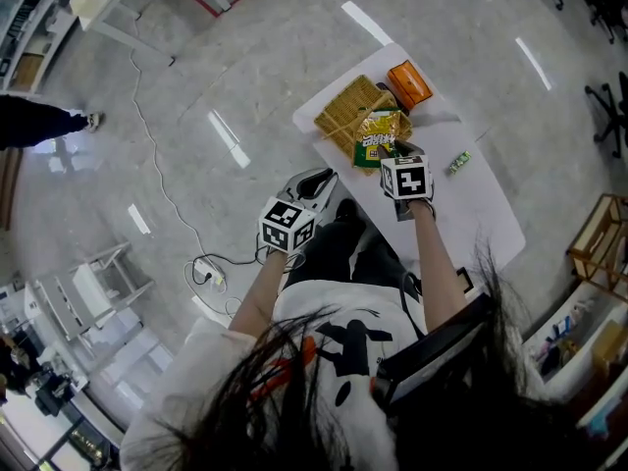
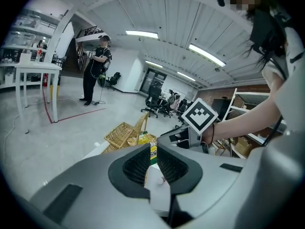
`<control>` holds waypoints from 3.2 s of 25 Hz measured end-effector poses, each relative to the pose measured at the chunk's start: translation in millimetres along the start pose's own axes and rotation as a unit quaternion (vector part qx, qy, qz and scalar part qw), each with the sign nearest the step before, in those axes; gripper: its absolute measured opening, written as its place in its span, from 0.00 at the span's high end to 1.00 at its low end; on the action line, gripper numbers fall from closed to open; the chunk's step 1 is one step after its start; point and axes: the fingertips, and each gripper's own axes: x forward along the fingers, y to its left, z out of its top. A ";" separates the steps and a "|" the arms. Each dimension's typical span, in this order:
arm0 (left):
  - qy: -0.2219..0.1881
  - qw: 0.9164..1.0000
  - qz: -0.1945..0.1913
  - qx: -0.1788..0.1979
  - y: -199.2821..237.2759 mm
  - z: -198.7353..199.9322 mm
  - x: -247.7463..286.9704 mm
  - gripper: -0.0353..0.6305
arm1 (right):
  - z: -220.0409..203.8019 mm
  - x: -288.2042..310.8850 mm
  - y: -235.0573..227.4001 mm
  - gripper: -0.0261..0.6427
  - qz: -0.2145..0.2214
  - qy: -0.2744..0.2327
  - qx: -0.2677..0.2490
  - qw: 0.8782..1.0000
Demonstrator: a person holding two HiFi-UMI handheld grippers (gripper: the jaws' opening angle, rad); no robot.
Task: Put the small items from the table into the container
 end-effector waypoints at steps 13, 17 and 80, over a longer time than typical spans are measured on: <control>-0.020 1.000 -0.009 0.017 -44.6 12.5 3.9 0.89 | -6.0 -82.6 -2.7 0.87 0.030 -0.108 0.106 0.988; -0.026 0.999 -0.008 0.021 -66.0 13.7 2.2 0.89 | -16.7 -111.9 -7.2 0.89 0.042 -0.128 0.122 0.983; 0.050 0.998 -0.019 0.041 -134.2 -96.4 100.8 0.94 | -195.8 -75.1 -64.4 0.74 0.078 -0.022 -0.017 0.997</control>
